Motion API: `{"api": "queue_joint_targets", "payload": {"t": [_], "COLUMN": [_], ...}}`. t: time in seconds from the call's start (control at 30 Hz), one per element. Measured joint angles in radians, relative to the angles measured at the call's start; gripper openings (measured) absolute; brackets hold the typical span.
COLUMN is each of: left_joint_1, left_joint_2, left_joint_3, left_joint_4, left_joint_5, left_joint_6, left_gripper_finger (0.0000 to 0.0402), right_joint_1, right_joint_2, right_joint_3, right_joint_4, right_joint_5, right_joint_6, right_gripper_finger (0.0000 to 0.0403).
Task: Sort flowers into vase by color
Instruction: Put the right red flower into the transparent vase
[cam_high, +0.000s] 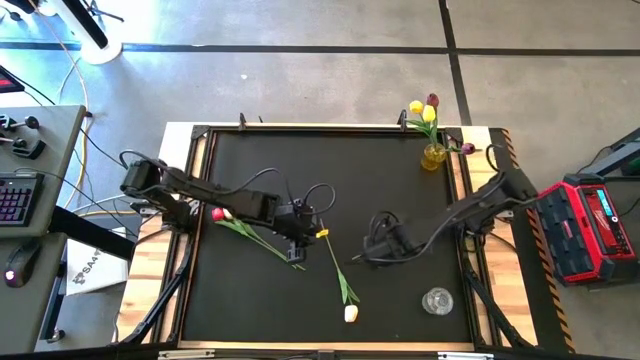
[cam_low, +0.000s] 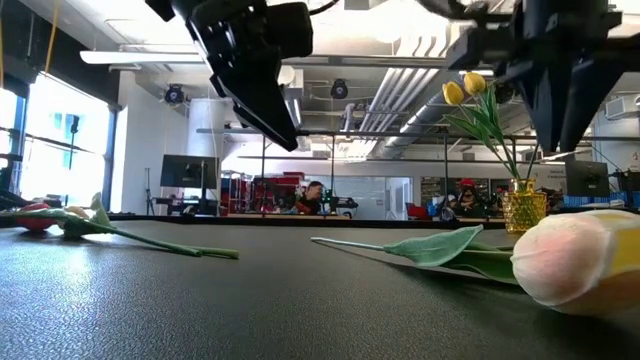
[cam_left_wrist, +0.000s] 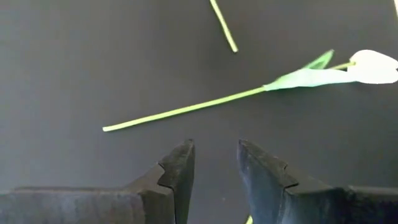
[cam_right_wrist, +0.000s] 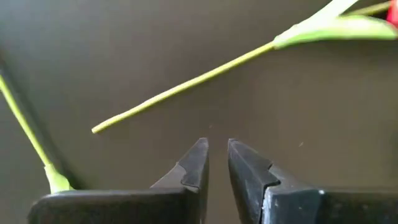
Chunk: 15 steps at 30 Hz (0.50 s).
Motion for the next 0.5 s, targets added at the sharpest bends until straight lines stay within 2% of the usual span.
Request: {"api": "queue_joint_targets", "payload": {"t": [0.23, 0.37, 0.5], "left_joint_1": [-0.005, -0.005, -0.005], "left_joint_2": [0.0, 0.0, 0.0], "left_joint_3": [0.0, 0.0, 0.0], "left_joint_4": [0.004, -0.004, -0.027], "left_joint_5": [-0.021, -0.025, -0.025], "left_joint_6": [-0.001, -0.02, -0.024], "left_gripper_finger": [0.011, 0.011, 0.011], "right_joint_1": [-0.052, -0.061, -0.064], "right_joint_2": [0.065, 0.067, 0.067], "right_joint_3": [0.0, 0.0, -0.001], "right_joint_4": [-0.002, -0.051, -0.144], "right_joint_5": [-0.024, -0.029, -0.017], "right_joint_6": [-0.06, 0.003, 0.127], "right_gripper_finger": [0.0048, 0.0058, 0.0086]}}
